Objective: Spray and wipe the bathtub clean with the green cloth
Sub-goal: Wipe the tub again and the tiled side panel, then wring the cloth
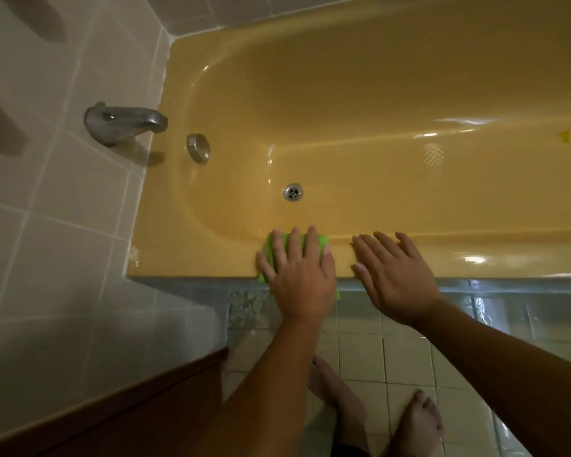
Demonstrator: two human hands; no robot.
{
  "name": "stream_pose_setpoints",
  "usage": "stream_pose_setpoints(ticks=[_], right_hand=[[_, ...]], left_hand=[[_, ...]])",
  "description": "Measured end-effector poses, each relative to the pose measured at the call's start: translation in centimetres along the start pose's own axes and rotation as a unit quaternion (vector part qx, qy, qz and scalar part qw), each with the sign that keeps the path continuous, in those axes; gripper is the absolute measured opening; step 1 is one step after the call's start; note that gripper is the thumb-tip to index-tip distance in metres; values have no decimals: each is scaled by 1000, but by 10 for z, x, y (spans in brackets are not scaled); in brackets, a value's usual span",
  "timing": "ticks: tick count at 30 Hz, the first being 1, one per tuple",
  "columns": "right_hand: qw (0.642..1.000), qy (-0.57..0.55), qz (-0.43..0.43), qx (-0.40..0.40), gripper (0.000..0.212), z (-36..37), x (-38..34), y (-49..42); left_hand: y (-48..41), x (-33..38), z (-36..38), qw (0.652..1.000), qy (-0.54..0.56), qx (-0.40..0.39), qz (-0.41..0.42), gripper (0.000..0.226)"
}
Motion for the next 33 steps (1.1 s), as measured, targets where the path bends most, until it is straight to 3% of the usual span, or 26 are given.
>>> stream_pose_setpoints(ticks=[4,8,12,14,16,22,25,29,33], right_hand=[[999,-19,37,31,59,-6,51,34],[999,9,34,22,63,-13,95,61],[999,6,50,17,64,-12,121,76],[997,-7,66,28,63,-13,132,83],[996,-15,81,47,62,-14,145,92],[991,-11,109,73,61,-20,196,123],[986,-8,150,76,63,-26,230,140],[982,-13,171,76,63,-31,264,155],[979,-38,184,79,62,-29,280,163]], left_hand=[[15,98,17,998,10,-23,56,57],[18,89,22,988,-29,-61,142,60],[10,14,6,999,-15,-27,14,60],[14,21,6,999,-10,-8,-36,59],[21,66,14,1000,-5,0,-23,60],[42,250,45,991,-5,19,132,48],[45,298,54,975,-24,-20,221,50],[41,261,49,958,-54,-43,277,56],[37,221,42,978,-60,-28,198,57]])
Point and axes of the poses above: each hand's wrist, its own y-axis away from the middle knuckle, its own z-axis out of the palm, x = y × z, the point moved 9 cm from there along -y, towards the middle knuckle, and after that the axes turned 2 degrees about z, right-handed, at the moved point
